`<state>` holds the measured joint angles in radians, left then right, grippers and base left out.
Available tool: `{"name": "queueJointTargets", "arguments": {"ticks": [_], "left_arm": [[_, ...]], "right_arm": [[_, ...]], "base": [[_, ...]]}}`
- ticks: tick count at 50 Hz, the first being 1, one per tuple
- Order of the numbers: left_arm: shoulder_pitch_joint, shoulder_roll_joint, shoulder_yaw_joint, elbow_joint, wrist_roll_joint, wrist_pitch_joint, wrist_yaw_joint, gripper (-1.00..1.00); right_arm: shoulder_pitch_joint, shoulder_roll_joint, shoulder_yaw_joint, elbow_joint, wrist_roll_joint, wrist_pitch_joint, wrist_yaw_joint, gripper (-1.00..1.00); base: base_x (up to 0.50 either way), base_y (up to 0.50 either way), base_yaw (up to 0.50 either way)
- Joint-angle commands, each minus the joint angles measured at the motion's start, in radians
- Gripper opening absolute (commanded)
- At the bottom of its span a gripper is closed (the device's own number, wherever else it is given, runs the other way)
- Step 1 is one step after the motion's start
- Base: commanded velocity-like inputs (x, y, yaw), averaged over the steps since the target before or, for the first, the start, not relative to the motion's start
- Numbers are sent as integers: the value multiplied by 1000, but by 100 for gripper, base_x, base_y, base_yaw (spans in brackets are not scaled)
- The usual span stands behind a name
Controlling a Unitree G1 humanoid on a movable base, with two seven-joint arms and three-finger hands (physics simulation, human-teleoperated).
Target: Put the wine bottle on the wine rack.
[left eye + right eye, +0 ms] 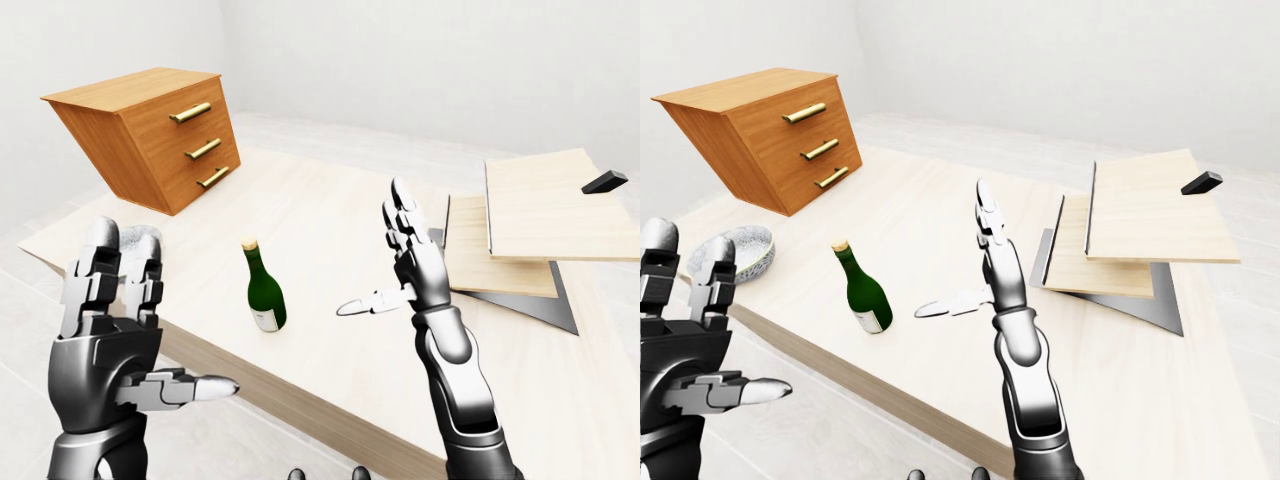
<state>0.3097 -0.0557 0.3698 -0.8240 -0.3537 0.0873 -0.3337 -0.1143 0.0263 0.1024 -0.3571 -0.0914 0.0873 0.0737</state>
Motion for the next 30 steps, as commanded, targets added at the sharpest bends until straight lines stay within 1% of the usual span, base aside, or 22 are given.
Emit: {"name": "queueJointTargets", "arguments": {"ticks": [1, 5, 9, 16, 30], "left_arm": [[14, -21, 74, 9, -19, 0, -48, 100], [14, -25, 101, 12, -28, 0, -60, 100], [8, -26, 125, 9, -39, 0, -68, 100], [2, -28, 155, -16, -56, 0, -71, 100], [-7, -34, 159, -27, -51, 0, -75, 100]], "right_arm": [[-58, 27, 39, 99, -20, 0, -3, 100], [-74, 42, 54, 164, -28, 0, -5, 100], [-86, 63, 79, 180, -43, 0, -9, 100], [-122, 89, 100, 248, -61, 0, -13, 100], [-186, 121, 105, 340, -85, 0, -8, 100]], "base": [[0, 0, 0], [0, 0, 0], [0, 0, 0], [0, 0, 0], [0, 0, 0]]}}
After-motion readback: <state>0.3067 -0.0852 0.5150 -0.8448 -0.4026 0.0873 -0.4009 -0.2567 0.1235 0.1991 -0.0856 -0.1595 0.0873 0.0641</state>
